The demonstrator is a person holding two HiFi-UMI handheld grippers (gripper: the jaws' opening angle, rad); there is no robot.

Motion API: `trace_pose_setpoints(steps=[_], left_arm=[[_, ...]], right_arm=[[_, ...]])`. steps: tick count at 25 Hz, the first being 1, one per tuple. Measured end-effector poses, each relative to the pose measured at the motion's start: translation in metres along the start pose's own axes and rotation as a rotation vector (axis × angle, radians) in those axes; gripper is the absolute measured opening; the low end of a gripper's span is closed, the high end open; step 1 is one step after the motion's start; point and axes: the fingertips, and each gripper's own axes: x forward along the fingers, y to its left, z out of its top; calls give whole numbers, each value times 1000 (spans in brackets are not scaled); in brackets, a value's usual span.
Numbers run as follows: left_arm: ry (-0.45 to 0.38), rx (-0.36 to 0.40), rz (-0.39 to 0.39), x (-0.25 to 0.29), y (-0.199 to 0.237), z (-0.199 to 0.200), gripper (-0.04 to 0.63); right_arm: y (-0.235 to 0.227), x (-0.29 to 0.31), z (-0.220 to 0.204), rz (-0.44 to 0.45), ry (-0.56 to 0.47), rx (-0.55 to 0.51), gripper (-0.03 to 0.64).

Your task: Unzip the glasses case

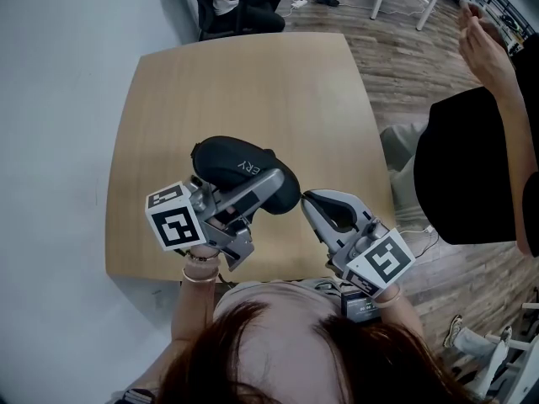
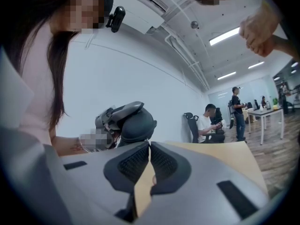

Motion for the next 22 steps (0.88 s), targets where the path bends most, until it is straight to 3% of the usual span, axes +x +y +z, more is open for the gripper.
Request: trace_pose_setpoints(steps=[18, 22], left_arm=[[77, 13, -7, 2, -1, -5, 252], [93, 19, -7, 2, 0, -6, 252]], right_arm=[[0, 1, -2, 3, 20, -24, 18], [4, 5, 6, 22, -16, -23, 18]])
